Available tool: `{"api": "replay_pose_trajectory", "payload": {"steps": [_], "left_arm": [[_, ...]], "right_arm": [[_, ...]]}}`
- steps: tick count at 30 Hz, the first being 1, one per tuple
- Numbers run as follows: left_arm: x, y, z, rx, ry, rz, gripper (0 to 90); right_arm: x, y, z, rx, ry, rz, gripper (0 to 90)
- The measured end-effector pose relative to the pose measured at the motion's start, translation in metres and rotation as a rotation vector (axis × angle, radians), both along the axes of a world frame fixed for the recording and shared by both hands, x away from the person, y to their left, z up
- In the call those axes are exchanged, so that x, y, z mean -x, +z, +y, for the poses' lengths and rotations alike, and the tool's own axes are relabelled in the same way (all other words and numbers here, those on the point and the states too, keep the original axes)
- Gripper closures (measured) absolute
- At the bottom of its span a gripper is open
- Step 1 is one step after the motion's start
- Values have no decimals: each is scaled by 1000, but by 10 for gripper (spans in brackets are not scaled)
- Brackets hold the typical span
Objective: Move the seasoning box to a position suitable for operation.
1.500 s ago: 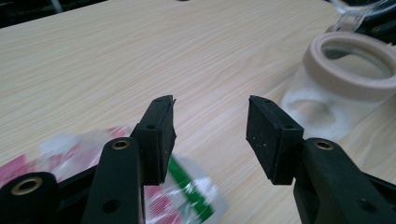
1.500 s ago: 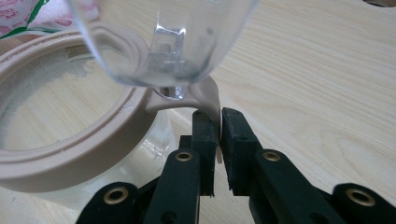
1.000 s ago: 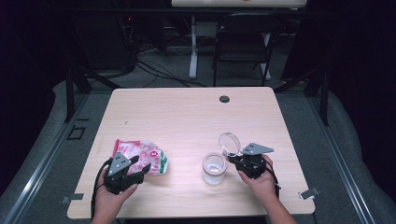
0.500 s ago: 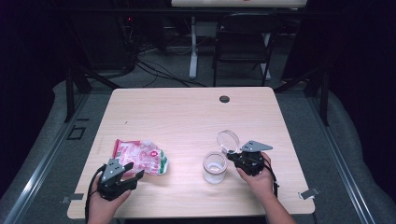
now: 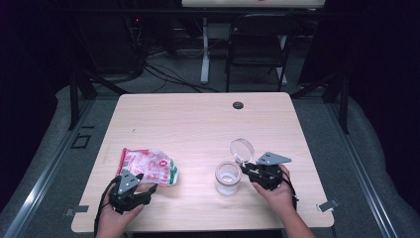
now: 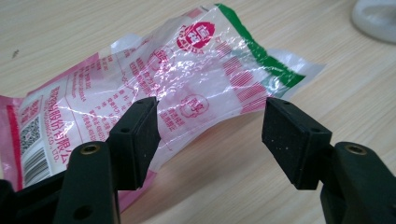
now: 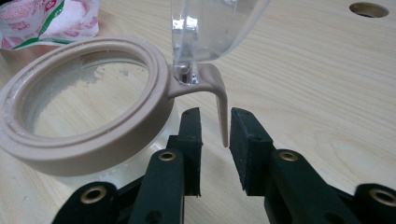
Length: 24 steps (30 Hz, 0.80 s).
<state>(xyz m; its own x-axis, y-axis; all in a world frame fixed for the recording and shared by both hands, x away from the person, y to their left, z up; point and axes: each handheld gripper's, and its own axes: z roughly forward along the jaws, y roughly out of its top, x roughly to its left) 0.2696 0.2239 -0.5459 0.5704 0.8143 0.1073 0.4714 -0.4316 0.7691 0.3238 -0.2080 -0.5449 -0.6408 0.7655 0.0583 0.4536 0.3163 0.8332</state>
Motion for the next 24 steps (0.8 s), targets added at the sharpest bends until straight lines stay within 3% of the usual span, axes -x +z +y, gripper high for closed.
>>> {"api": "replay_pose_trajectory", "payload": {"steps": [7,24], "left_arm": [[-1,-6,-4,-75,2,3,363],[-8,-14,-12,-176,11,-25,365]], "right_arm": [[3,4,-8,-29,-5,-6,709],[5,5,-12,-49,-16,-12,690]]}}
